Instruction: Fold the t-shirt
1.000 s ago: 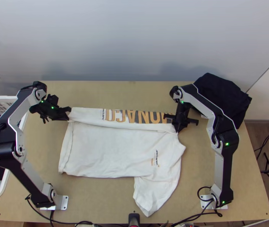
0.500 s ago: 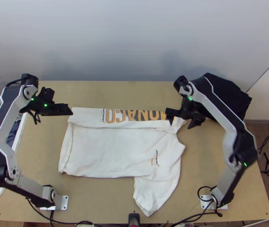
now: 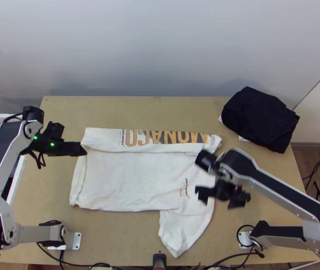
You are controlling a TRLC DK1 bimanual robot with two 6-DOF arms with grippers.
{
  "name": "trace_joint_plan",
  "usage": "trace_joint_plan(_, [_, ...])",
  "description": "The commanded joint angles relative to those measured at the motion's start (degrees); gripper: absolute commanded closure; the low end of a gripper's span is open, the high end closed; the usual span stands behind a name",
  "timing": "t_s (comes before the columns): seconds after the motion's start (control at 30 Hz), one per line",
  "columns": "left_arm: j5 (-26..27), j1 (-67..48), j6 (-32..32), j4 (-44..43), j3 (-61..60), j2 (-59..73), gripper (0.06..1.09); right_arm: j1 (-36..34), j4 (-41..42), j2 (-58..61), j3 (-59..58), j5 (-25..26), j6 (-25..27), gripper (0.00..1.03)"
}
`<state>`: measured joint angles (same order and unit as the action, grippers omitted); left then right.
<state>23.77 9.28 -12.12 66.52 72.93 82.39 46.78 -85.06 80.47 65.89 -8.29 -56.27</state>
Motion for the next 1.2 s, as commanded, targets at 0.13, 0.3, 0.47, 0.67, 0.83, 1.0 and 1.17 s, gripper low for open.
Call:
trace_joint_plan(0.13, [-1.53, -1.72, 2.1, -0.87, -4.37, -4.08, 0.14, 12.45, 8.77, 2.77, -13.86, -13.33, -2.18, 0.26])
trace_joint_plan(0.3, [-2.24, -1.72, 2.1, -0.78, -4.37, -4.25, 0.14, 15.0, 13.51, 5.93, -15.09, -13.41, 2.13, 0.58])
trace_joint_plan(0.47, [-3.12, -2.33, 2.19, -0.78, -3.58, -3.99, 0.14, 14.65, 20.02, 7.95, -19.92, -13.33, 4.15, 0.58])
trace_joint_plan(0.67, [-3.91, -3.39, 2.72, -0.78, -1.82, -2.67, 0.14, 14.56, 27.31, 7.25, -22.47, -10.51, 6.35, 0.57])
trace_joint_plan(0.83, [-4.7, -4.53, 3.24, -0.78, -0.15, -1.71, 0.14, 14.65, 28.81, 5.31, -22.38, -7.97, 6.26, 0.57])
trace_joint_plan(1.0, [-4.79, -5.32, 3.68, -0.69, 0.38, -1.09, 0.14, 14.65, 29.51, 4.44, -21.59, -4.98, 6.17, 0.57])
trace_joint_plan(1.17, [-4.79, -6.03, 4.12, -0.78, 0.29, -1.0, 0.14, 14.65, 30.21, 4.44, -19.39, -3.48, 5.65, 0.57])
